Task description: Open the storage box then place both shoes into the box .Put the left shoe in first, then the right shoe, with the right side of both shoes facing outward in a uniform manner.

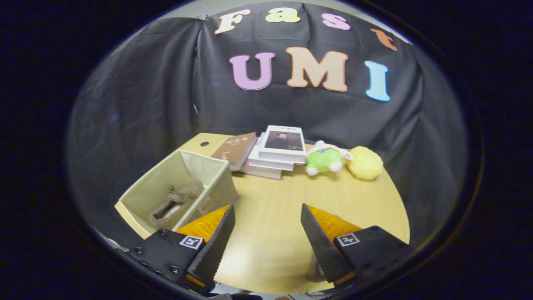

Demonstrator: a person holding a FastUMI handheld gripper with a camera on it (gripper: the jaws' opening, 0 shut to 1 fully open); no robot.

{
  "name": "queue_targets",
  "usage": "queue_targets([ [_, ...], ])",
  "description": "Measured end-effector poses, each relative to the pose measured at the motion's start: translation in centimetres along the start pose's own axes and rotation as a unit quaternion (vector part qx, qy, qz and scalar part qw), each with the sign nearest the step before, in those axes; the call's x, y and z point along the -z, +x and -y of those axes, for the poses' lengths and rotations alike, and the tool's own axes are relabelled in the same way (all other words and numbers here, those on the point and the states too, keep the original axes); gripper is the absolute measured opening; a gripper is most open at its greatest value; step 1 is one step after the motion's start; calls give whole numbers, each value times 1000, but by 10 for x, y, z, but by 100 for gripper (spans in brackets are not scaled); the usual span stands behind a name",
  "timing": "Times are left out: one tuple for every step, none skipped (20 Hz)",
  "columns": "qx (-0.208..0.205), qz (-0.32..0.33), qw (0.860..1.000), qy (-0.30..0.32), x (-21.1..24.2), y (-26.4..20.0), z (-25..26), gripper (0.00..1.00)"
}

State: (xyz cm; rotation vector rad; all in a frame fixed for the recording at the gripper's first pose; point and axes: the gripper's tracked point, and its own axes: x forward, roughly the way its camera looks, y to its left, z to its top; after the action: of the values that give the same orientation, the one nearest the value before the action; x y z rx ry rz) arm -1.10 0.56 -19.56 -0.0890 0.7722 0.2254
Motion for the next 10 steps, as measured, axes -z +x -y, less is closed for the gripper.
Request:
queue_targets([
  [11, -3, 1000, 2, 5, -1, 15, 100],
  [19, -7, 1000, 5, 12, -3, 28, 100],
  [27, -12, 1000, 10, 18, -4, 41, 100],
  [34, -17, 999, 15, 26, -4, 53, 100],
  [40, -21, 999, 19, 32, -5, 64, 100],
  [47, -26, 998, 20, 40, -7, 75, 100],
  [53, -32, 998, 21, 47, -7, 85, 100],
  [58, -37, 997, 22, 55, -7, 95, 100],
  [62, -43, 997, 21, 62, -7, 104, 100],
  [66, -50, 996, 20, 71, -6, 112, 100],
])
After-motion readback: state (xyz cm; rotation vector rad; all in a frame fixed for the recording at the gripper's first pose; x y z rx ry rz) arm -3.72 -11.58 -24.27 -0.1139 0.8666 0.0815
